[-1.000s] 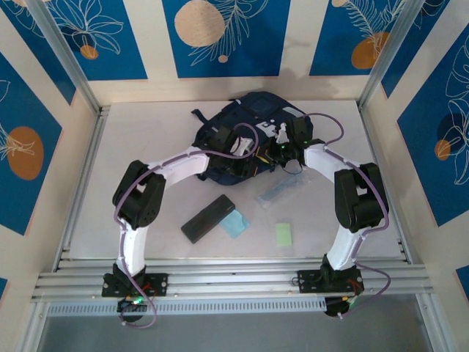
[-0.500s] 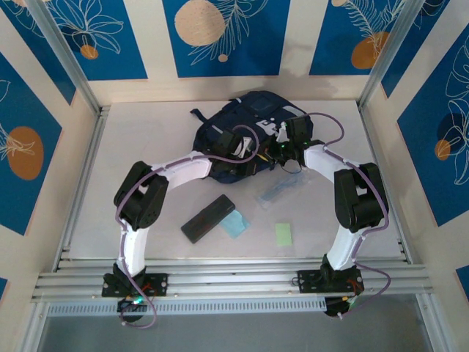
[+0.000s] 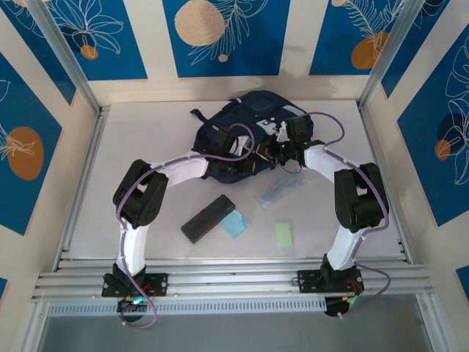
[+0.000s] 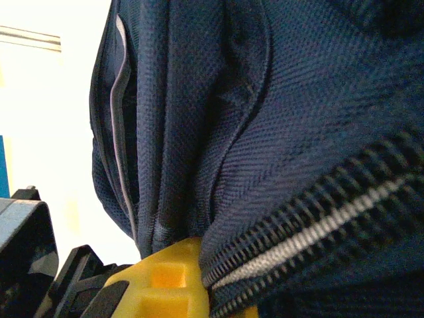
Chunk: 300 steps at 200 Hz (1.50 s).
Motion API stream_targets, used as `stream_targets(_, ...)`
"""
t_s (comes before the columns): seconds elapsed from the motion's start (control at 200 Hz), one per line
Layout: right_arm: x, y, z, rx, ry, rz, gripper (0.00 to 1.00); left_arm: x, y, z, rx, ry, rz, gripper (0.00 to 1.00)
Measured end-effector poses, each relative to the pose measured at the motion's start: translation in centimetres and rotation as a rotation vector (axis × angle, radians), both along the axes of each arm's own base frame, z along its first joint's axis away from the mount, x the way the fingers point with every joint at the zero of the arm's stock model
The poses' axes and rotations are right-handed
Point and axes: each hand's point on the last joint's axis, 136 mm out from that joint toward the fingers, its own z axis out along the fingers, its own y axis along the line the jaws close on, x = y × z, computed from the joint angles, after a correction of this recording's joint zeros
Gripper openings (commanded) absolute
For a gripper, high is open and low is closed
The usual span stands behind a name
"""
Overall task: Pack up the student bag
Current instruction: Unzip the student bag at the top-center of the table.
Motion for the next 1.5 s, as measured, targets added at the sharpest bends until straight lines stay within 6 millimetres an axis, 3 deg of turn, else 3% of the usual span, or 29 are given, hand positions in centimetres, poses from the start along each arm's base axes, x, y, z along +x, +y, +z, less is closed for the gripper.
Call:
stream_targets(0.26,-0.4,0.5,0.0,-0.03,-0.026,0.048,0.0,-0.5,1.7,1.9,0.142,0.053,-0.085,0.0)
stream_targets(0.905,-0.7,1.5,0.2,-0.152,-0.061,0.081,0.0,-0.8,4.3,1.4,0.461,-0.006,-0.249,0.0)
stream_targets(1.155,-0.9,1.1,0.1,-0.152,-0.05,0.076,0.0,-1.1,4.4,1.3,0.468,-0.003,-0.302,0.0)
stream_targets(1.5,-2.3,0.1,0.3,-0.026,0.018,0.039,0.0,-2.1,3.7,1.7,0.333,0.078,-0.337,0.0)
